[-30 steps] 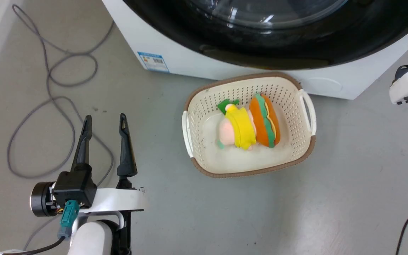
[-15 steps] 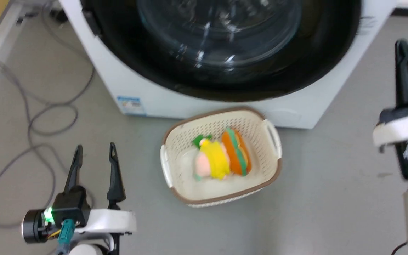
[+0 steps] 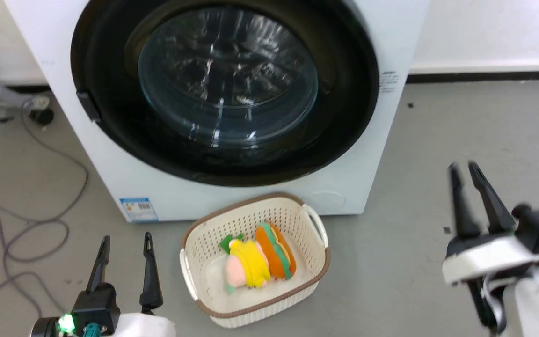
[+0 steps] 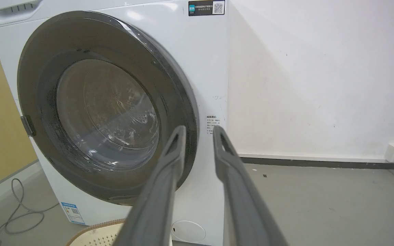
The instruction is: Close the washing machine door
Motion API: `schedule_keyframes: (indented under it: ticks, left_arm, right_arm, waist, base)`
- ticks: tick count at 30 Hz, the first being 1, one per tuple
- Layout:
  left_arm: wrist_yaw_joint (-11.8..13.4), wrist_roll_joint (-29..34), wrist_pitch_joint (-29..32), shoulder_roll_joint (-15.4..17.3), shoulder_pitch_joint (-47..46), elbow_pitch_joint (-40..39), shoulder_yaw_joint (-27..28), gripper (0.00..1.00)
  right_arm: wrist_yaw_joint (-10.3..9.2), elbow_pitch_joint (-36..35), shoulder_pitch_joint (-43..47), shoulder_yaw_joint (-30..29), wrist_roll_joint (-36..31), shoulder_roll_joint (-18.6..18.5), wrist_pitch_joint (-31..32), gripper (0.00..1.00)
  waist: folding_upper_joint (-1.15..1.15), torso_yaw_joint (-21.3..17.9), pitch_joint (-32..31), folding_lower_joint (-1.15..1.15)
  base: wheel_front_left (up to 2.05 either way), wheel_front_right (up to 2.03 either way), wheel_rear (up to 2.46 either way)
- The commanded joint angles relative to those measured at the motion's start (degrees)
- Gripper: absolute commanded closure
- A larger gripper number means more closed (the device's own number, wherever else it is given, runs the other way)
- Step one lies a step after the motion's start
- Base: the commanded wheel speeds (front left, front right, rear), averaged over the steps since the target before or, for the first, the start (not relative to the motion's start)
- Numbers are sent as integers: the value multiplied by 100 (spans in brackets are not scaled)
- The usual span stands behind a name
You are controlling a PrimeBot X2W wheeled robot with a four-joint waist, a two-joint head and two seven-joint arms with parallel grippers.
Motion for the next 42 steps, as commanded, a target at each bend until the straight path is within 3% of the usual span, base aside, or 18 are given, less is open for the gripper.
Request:
schedule_keyframes:
  ticks: [1, 15, 16, 42]
  left_arm:
    - [-13, 23, -25, 26, 121, -2, 13, 0]
    - [-17, 39, -25, 25, 356, 155, 40, 0]
    - [-7, 7, 0, 0, 292, 149, 32, 100]
    - [-121, 44, 281, -11, 196, 82, 21, 100]
  right_arm:
    - [-5, -44, 310, 53, 83, 81, -26, 0]
    - [-5, -814, 1699, 45, 80, 241, -26, 0]
    - [0, -793, 1668, 42, 70, 212, 0, 100]
    - [-1, -923, 1667, 94, -66, 218, 275, 100]
  waist:
    - [0, -169, -192, 1]
    - [0, -256, -419, 1]
    - [0, -257, -421, 1]
    - [0, -145, -386, 1]
  base:
    - [0, 0, 0]
    - [0, 0, 0]
    - [0, 0, 0]
    - [0, 0, 0]
